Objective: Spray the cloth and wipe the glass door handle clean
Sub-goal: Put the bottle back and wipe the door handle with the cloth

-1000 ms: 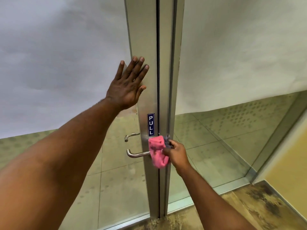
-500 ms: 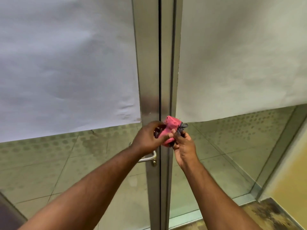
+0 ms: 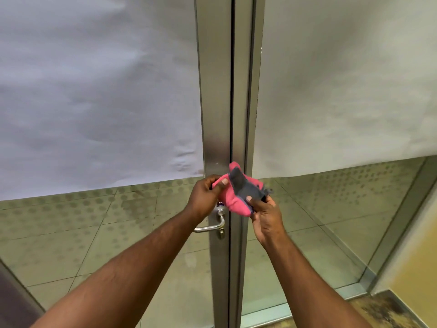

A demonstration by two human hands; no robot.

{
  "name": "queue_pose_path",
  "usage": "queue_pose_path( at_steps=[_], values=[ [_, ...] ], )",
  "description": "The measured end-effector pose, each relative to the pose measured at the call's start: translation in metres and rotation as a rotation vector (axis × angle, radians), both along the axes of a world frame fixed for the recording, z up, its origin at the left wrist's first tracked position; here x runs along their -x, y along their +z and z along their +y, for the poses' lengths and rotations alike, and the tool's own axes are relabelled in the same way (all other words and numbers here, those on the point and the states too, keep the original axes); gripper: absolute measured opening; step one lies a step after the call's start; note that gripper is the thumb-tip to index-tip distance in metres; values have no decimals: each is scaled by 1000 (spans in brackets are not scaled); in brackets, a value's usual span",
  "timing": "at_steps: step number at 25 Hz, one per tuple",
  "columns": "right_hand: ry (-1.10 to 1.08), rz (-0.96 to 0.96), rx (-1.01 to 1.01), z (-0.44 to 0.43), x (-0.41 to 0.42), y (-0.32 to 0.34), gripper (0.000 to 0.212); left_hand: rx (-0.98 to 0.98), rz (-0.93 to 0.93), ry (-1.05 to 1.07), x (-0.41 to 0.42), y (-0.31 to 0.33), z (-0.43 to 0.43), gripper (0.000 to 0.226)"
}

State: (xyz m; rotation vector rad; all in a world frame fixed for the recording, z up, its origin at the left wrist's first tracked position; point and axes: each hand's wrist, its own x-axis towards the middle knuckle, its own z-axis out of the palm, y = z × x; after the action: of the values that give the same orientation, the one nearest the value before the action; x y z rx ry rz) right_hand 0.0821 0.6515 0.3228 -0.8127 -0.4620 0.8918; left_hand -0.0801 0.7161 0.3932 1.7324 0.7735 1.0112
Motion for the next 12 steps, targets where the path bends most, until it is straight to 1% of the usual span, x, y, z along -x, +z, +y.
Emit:
queue_pose_path(
  at_steps=[2, 4, 5, 6, 8, 9, 10, 12],
  values=[
    [-97, -169, 135, -1, 1, -4, 61, 45, -30, 43, 1, 3, -1, 25],
    [-174, -271, 196, -5, 7, -4, 84, 89, -28, 45, 2, 6, 1, 27],
    [-236, -326, 206, -7, 10, -1, 93, 111, -19, 38, 2, 7, 2, 28],
    [-324, -420, 192, -9, 13, 3, 100, 121, -7, 34, 2, 8, 4, 28],
    [-464, -708, 91, -13, 18, 9, 103, 100, 25, 62, 1, 10, 7, 24],
    [-456, -850, 28, -14, 21, 12, 100, 77, 46, 95, -1, 11, 9, 24],
    [-392, -977, 1, -15, 26, 15, 97, 58, 66, 135, -3, 13, 10, 24],
    [-210, -1169, 52, -15, 40, 16, 99, 56, 99, 203, -10, 14, 12, 29]
  ],
)
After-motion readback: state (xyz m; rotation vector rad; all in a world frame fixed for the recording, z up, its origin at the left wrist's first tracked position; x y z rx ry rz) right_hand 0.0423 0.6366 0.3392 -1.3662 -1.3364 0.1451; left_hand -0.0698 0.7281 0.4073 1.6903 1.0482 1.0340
